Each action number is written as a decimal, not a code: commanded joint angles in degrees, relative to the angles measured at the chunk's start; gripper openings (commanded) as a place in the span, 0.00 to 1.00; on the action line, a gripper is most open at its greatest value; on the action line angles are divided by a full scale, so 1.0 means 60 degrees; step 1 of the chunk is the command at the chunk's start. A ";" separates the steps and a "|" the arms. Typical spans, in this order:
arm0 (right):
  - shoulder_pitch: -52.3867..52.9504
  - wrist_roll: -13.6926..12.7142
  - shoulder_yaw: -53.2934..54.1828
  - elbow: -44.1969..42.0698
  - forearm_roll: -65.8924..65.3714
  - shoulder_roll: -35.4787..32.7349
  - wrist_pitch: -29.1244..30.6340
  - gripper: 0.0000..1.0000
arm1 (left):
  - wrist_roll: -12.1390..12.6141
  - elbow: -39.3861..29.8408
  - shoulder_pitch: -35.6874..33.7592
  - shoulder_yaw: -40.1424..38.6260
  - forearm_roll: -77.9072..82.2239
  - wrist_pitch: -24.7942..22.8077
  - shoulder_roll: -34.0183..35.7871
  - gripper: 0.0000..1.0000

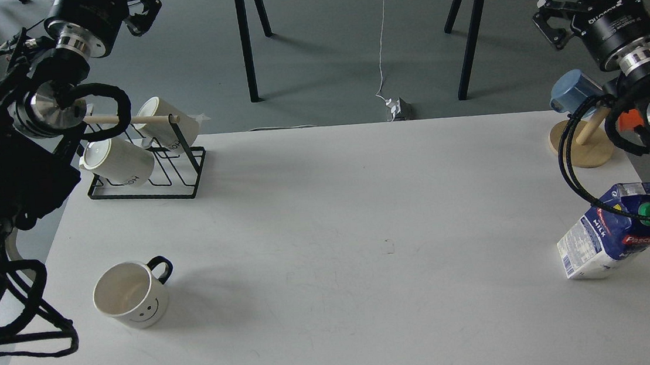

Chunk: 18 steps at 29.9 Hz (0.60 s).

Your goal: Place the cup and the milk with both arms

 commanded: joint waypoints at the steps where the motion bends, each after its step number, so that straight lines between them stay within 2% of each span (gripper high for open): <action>1: -0.0045 0.0013 0.0094 0.0154 0.0000 -0.0033 0.0000 0.99 | -0.0135 -0.2182 0.0460 0.1369 0.0260 -0.0131 0.1843 0.99; 6: -0.0220 0.0013 0.0168 0.0197 0.0015 -0.0033 0.0000 0.99 | -0.0311 -0.5550 0.0972 0.2206 0.1808 0.0015 0.4291 0.97; 10: -0.0294 0.0028 0.0226 0.0212 0.0015 0.0040 0.0000 0.99 | -0.0296 -0.7823 0.1119 0.2908 0.4327 0.0775 0.5786 0.94; 12: -0.0294 0.0028 0.0285 0.0212 0.0015 0.0084 0.0000 0.99 | -0.0354 -0.8498 0.1149 0.3245 0.5426 0.1026 0.6387 0.91; 15: -0.0294 0.0028 0.0285 0.0227 0.0015 0.0099 0.0000 0.99 | -0.0355 -0.9115 0.1236 0.3597 0.6775 0.1027 0.7280 0.75; 18: -0.0294 0.0028 0.0314 0.0241 0.0015 0.0070 0.0000 0.99 | -0.0355 -0.9365 0.1426 0.3686 0.7627 0.0997 0.8057 0.74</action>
